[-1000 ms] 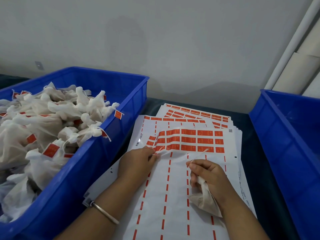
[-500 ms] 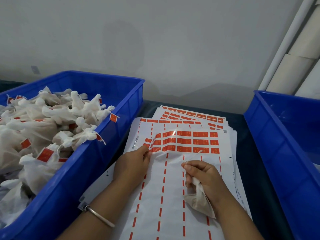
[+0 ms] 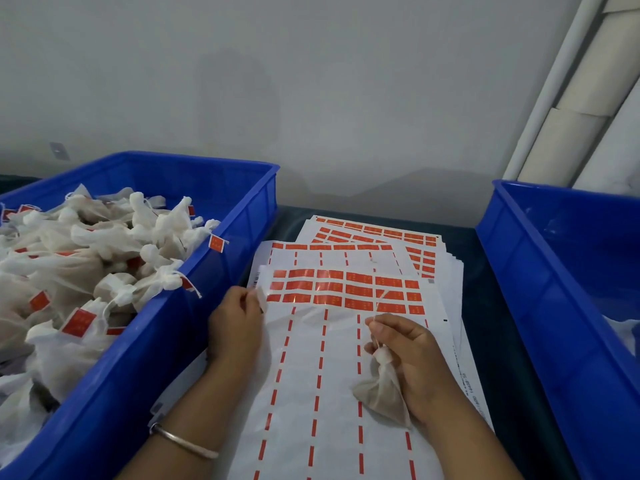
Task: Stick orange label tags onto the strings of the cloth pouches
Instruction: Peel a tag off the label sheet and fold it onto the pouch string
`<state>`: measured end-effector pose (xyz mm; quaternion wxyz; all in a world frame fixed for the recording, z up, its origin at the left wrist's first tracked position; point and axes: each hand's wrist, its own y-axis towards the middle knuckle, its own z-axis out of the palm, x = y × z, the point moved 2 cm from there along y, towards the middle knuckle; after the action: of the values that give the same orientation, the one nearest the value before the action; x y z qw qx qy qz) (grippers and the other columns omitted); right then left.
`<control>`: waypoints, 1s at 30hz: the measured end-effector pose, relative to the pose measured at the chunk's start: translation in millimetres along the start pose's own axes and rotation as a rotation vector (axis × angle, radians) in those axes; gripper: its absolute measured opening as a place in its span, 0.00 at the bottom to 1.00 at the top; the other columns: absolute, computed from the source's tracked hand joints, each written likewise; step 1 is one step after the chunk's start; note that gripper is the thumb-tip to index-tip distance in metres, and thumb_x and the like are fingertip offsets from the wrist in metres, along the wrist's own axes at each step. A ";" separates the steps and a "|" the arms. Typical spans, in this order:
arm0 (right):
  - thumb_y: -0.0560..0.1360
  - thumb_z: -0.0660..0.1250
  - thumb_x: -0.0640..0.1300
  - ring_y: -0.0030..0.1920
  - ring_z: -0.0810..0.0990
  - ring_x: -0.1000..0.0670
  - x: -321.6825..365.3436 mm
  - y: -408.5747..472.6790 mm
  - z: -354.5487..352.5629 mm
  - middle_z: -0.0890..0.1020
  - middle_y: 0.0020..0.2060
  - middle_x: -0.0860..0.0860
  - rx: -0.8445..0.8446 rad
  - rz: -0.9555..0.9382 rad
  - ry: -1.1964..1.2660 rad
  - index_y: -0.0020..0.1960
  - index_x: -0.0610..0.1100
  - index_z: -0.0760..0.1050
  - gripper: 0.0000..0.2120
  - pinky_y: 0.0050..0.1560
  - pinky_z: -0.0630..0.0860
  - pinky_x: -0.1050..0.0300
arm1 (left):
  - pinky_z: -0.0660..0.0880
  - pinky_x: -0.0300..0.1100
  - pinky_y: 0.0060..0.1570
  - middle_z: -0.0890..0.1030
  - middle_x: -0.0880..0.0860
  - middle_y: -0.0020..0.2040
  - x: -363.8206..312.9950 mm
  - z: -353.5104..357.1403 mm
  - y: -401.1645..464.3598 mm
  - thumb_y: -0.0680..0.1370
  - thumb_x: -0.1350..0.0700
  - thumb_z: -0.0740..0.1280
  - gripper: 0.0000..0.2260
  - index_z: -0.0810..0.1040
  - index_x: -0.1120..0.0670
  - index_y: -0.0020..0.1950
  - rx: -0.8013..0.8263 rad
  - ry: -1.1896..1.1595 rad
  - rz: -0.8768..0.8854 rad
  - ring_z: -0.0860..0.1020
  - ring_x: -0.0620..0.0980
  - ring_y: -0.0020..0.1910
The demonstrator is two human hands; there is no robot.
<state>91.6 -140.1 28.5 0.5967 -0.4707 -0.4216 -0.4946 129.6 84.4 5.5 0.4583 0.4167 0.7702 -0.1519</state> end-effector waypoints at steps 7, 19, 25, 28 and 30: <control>0.60 0.71 0.51 0.40 0.81 0.46 5.9 -2.3 -1.0 0.85 0.38 0.51 -0.055 -0.017 0.092 0.40 0.55 0.84 0.09 0.47 0.78 0.52 | 0.66 0.31 0.34 0.73 0.43 0.38 -9.4 -14.6 -10.9 0.81 0.55 0.57 0.05 0.71 0.51 0.48 -0.194 -0.286 0.038 0.73 0.41 0.36; 0.69 0.71 0.39 0.39 0.83 0.49 5.5 1.0 -8.5 0.85 0.42 0.48 -0.082 -0.047 0.243 0.40 0.48 0.84 0.06 0.45 0.80 0.55 | 0.73 0.34 0.31 0.80 0.47 0.38 -91.5 48.2 -81.3 0.80 0.46 0.57 0.10 0.74 0.48 0.44 0.251 -0.634 -0.184 0.81 0.49 0.36; 0.75 0.67 0.37 0.28 0.78 0.52 9.7 3.5 -17.0 0.83 0.32 0.45 -0.192 -0.134 0.049 0.39 0.43 0.82 0.07 0.32 0.78 0.62 | 0.71 0.31 0.30 0.79 0.46 0.39 -87.6 73.7 -101.2 0.80 0.46 0.56 0.12 0.75 0.49 0.45 0.310 -0.608 -0.276 0.79 0.47 0.38; 0.75 0.67 0.38 0.25 0.76 0.53 9.9 4.8 -15.0 0.82 0.30 0.45 -0.178 -0.155 0.034 0.38 0.42 0.81 0.08 0.29 0.77 0.63 | 0.69 0.30 0.30 0.79 0.46 0.42 -83.6 72.2 -97.4 0.80 0.44 0.55 0.13 0.76 0.48 0.47 0.357 -0.582 -0.247 0.79 0.46 0.40; 0.75 0.67 0.40 0.27 0.77 0.53 8.7 5.6 -14.6 0.82 0.31 0.46 -0.203 -0.165 0.019 0.38 0.44 0.81 0.08 0.32 0.77 0.64 | 0.68 0.31 0.32 0.79 0.46 0.42 -83.7 70.3 -95.4 0.80 0.44 0.55 0.13 0.75 0.48 0.47 0.372 -0.569 -0.228 0.78 0.46 0.41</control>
<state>99.0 -155.7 33.2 0.5073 -0.4876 -0.4012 -0.5865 115.3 -58.8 23.5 0.5507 0.3454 0.6125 -0.4497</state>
